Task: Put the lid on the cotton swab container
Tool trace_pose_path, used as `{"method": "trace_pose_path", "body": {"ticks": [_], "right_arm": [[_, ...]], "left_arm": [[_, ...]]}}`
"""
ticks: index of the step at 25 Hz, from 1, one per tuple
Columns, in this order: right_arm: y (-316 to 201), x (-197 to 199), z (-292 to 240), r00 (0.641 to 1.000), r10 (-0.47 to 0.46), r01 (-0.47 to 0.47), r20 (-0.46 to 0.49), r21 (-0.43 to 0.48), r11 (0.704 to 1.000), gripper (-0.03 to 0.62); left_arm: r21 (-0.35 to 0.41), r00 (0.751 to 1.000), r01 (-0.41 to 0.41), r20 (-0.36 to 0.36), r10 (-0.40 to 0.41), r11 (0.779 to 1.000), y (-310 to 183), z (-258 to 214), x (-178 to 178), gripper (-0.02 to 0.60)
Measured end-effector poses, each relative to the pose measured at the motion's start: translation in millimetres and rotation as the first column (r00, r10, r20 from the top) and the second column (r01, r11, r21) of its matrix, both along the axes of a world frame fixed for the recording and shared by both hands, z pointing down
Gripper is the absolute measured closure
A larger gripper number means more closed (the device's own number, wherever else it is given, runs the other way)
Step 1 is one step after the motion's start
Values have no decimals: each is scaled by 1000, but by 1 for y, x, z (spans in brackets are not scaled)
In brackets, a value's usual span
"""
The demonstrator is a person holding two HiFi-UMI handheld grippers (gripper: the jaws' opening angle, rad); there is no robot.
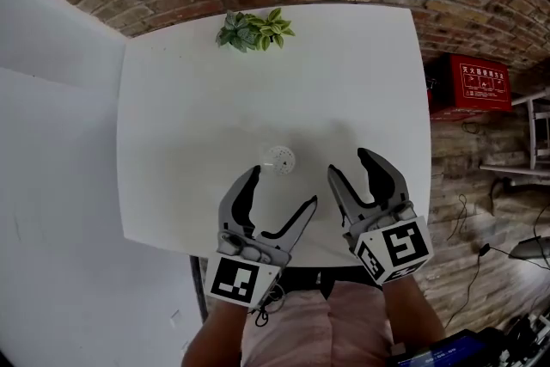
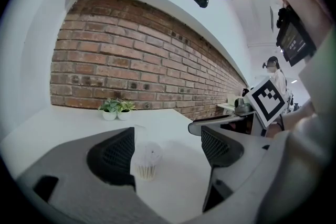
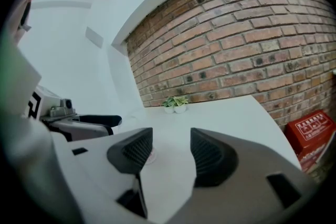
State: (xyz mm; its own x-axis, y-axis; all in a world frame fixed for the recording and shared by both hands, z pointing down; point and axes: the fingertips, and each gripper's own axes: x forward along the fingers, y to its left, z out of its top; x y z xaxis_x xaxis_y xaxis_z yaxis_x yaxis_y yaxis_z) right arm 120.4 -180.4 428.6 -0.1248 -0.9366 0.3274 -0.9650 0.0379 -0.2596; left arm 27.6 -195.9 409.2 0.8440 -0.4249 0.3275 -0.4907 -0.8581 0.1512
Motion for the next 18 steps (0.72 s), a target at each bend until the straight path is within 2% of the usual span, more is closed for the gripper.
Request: {"method": "trace_pose_path", "body": {"ticks": [18], "right_arm": [[5, 9, 6, 1000, 13, -13, 8, -2, 1000, 365]], "left_arm": [[21, 998, -54, 24, 53, 998, 1, -1, 24, 176]]}}
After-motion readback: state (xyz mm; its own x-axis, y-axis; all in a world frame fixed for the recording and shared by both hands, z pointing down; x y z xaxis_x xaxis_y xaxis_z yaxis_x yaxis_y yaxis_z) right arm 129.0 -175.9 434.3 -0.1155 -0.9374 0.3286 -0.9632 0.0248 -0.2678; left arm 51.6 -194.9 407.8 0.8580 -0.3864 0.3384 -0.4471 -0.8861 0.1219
